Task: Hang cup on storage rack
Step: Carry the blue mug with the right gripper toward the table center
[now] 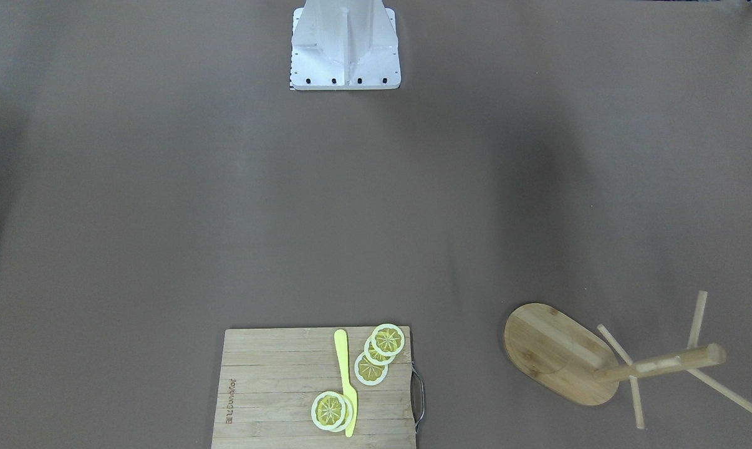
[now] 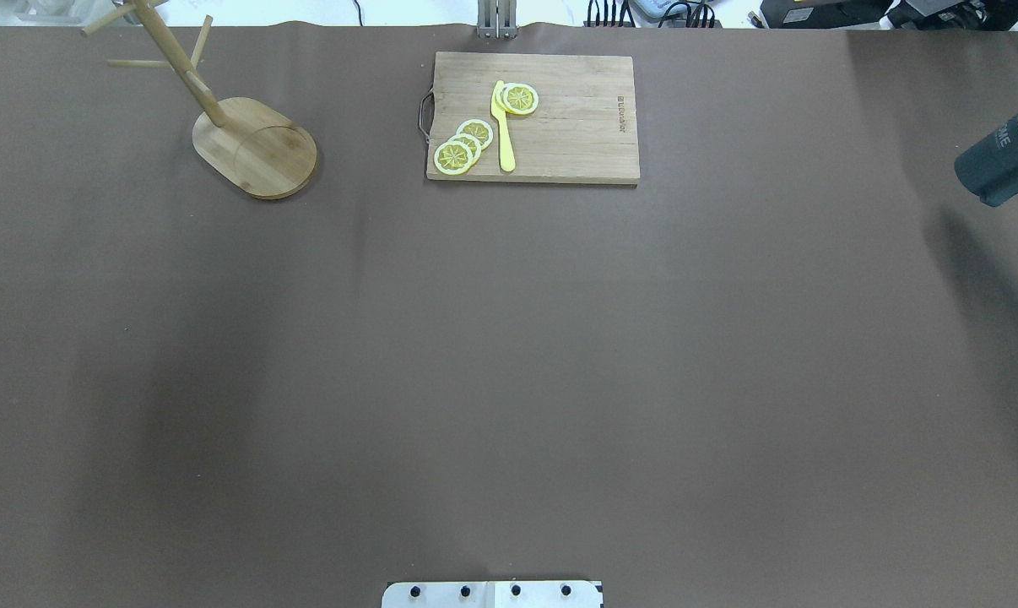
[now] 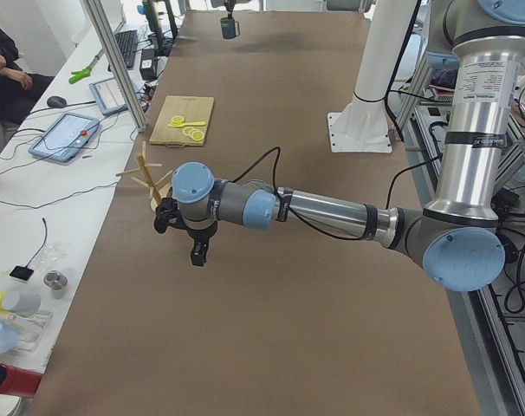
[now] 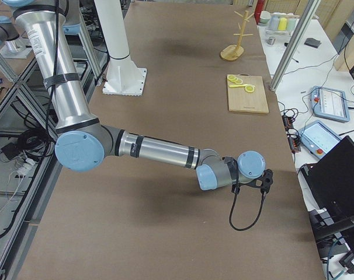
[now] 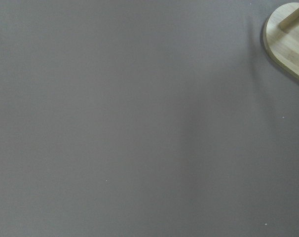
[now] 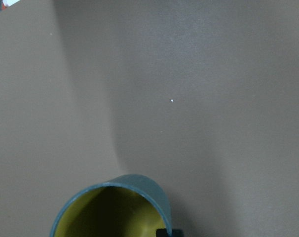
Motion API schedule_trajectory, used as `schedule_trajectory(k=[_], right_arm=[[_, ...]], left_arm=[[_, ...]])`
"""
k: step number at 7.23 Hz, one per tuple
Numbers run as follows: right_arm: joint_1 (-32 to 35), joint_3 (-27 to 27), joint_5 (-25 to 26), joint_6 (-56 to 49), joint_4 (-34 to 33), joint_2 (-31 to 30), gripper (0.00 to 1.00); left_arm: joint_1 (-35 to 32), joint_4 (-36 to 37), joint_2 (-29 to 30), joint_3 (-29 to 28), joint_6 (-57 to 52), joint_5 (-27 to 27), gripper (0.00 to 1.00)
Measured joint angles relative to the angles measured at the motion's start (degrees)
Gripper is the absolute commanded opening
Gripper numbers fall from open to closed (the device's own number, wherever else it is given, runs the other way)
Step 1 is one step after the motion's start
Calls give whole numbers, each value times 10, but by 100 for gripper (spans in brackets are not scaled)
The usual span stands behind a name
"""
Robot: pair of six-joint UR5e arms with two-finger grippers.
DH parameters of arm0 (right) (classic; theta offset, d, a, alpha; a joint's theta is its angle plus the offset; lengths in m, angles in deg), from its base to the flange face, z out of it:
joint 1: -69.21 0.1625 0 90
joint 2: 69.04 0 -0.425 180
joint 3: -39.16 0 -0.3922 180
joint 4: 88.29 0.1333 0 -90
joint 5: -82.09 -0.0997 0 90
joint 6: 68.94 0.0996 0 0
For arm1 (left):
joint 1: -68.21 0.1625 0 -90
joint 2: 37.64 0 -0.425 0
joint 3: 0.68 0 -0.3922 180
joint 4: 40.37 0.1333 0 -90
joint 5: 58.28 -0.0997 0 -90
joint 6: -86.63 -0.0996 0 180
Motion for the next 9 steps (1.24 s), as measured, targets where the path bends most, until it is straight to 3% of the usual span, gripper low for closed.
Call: schedule_trajectory(k=[4,9], right_arm=[[-58,-119,25,257,1,15,0],[-220,-306,153,494,-27,15,0]], left_arm=[[0,3,-1,1,0,7,99],[0,3,-5,1,0,7,99]])
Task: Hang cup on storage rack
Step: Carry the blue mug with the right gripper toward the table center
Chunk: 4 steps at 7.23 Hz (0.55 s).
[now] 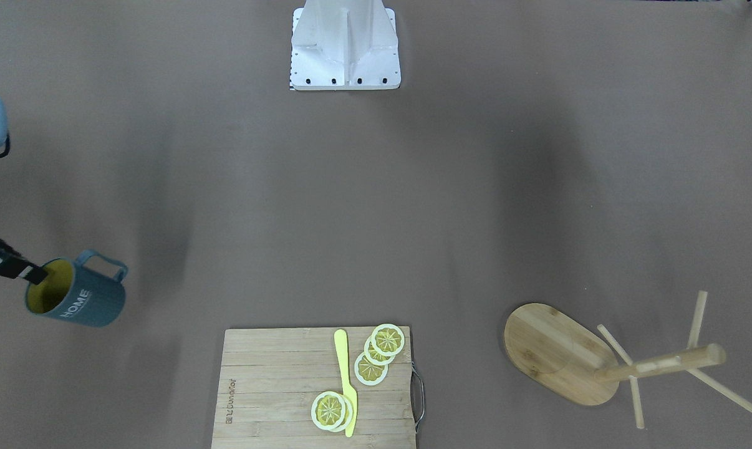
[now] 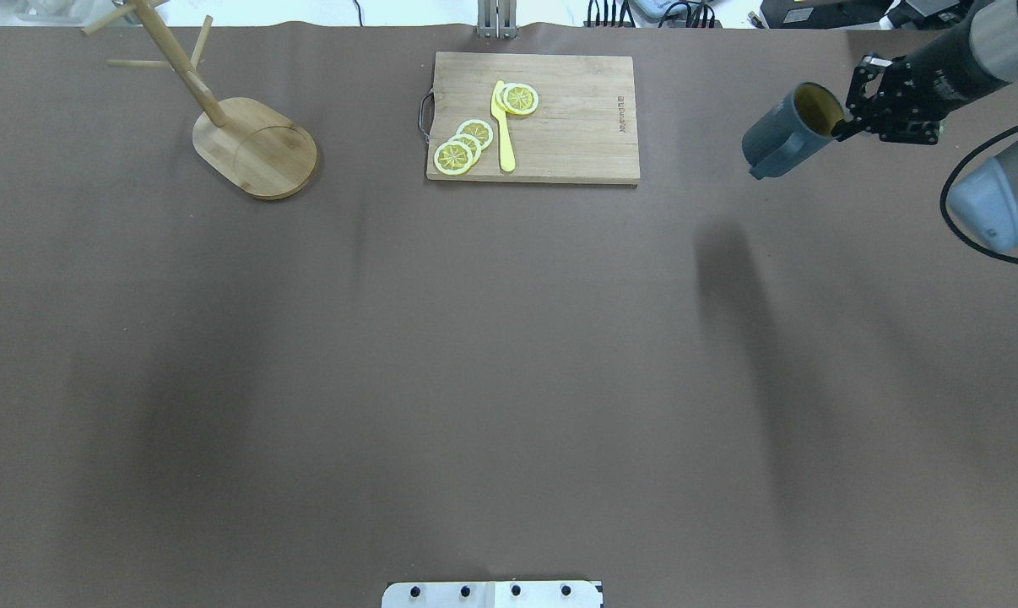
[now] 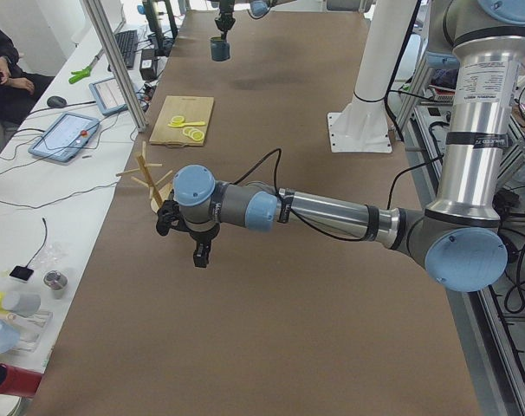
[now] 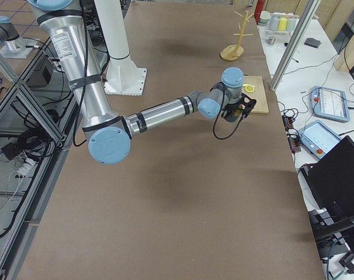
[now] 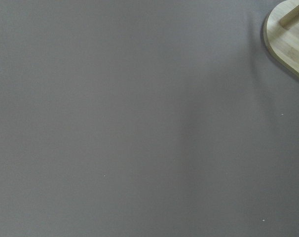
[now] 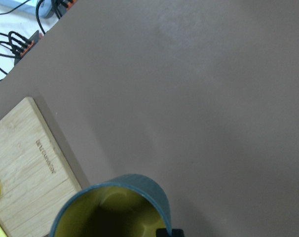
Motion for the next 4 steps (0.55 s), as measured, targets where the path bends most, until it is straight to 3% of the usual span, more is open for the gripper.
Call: schedule_trajectory(k=[2,4], right_arm=[[-78,-93,62,23,-118,24,0],[-153,-143,127,68,-226,75,0]], left_arm=[[0,-1,0,0,0,0,99],[0,-2,-2,-2,0,16,99]])
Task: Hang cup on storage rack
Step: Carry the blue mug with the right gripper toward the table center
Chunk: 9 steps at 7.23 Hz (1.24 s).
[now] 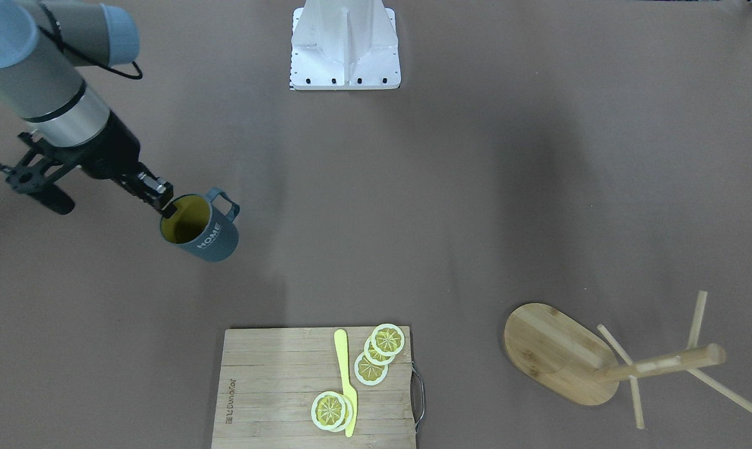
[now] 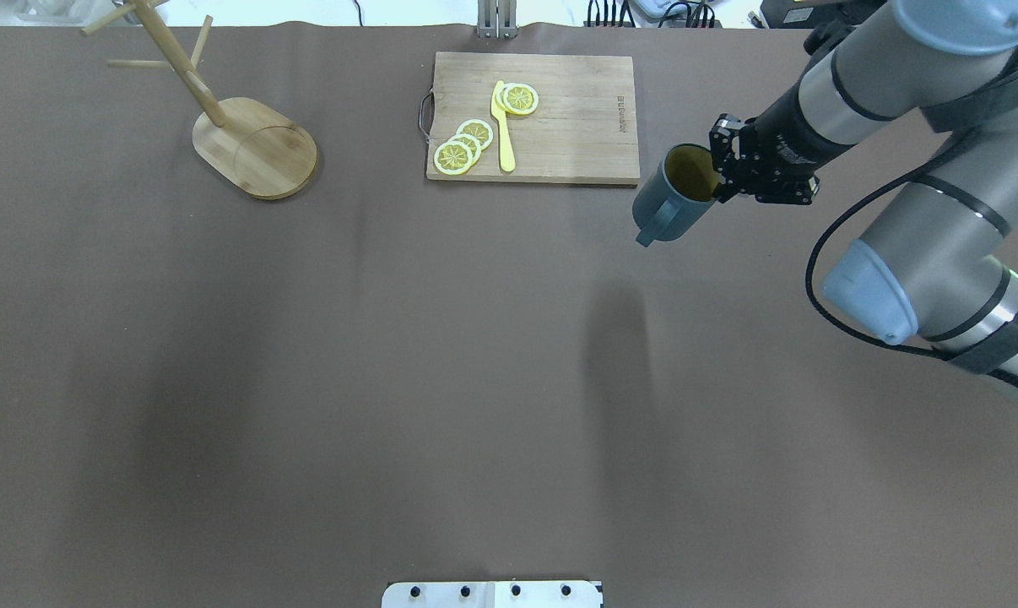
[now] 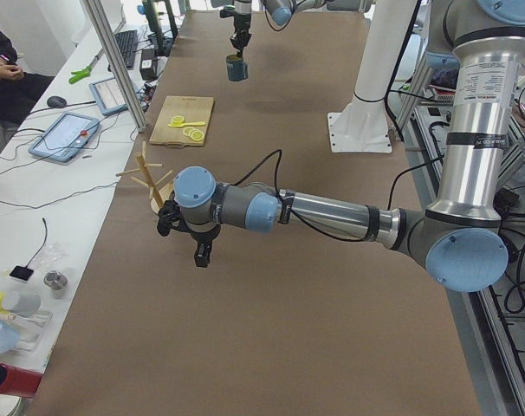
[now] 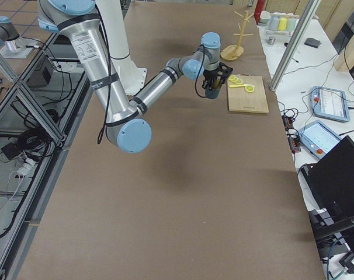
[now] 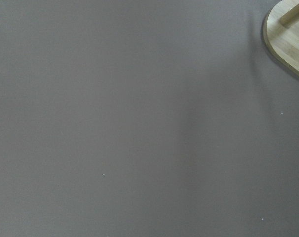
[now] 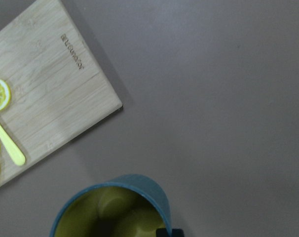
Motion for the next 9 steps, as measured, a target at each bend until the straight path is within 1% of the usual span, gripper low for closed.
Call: schedule_trajectory(k=[2,5,7,9], right_arm=[[-64,13,66,67,-21,49,0],[-144,42,145,118,-25,85,0],[-159,101,171,147,-31,141,0],[-161,119,176,169,-35,167,0]], left_arm=[[0,1,0,0,0,9,99],[0,1,0,-1,0,10,99],[0,1,-1,-2,0,10,99],[0,2,0,-2,0,10,99]])
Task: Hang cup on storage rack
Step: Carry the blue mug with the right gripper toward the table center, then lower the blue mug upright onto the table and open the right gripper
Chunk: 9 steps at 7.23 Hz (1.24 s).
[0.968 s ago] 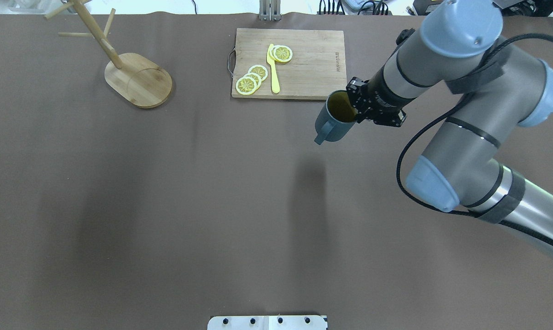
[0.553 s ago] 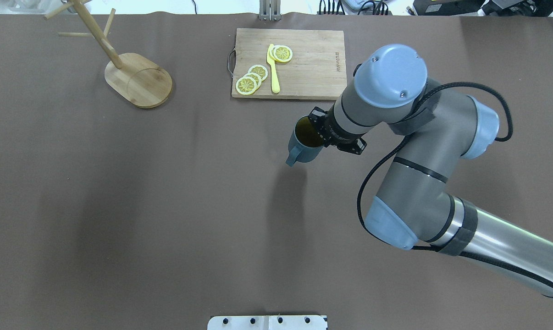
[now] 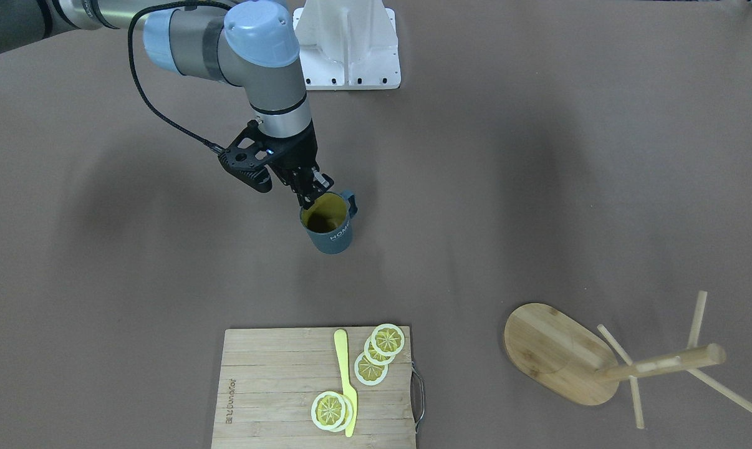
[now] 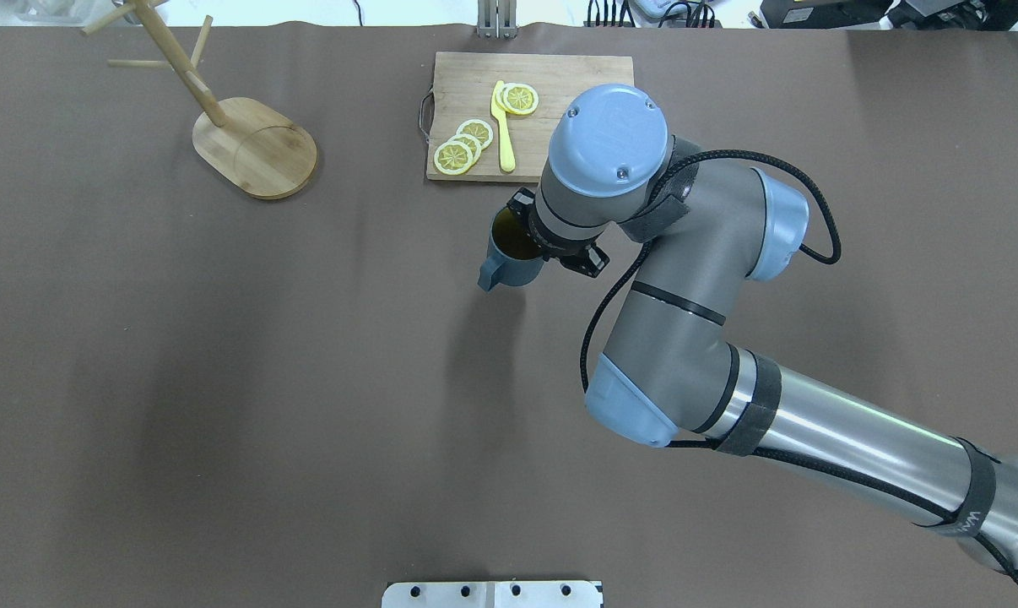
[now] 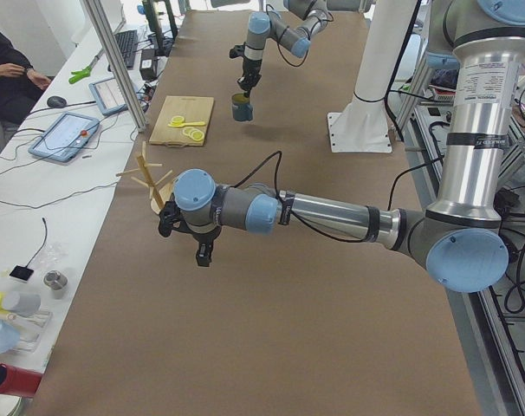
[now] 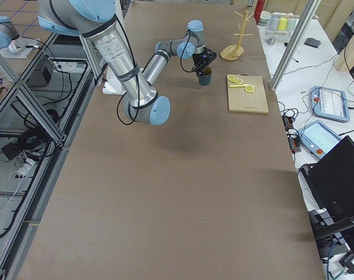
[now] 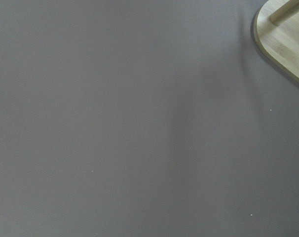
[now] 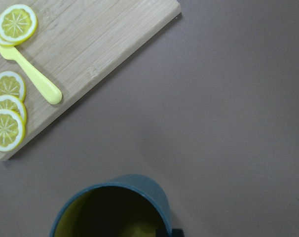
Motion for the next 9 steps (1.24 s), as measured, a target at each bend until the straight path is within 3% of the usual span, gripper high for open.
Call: schedule_trajectory(k=[8,9], right_arm=[[-35,33,2,15,2,19,0],[-38,35,2,15,2,18,13]], left_arm=[[0,2,1,-2,0,0,99],[0,2,1,-2,0,0,99]])
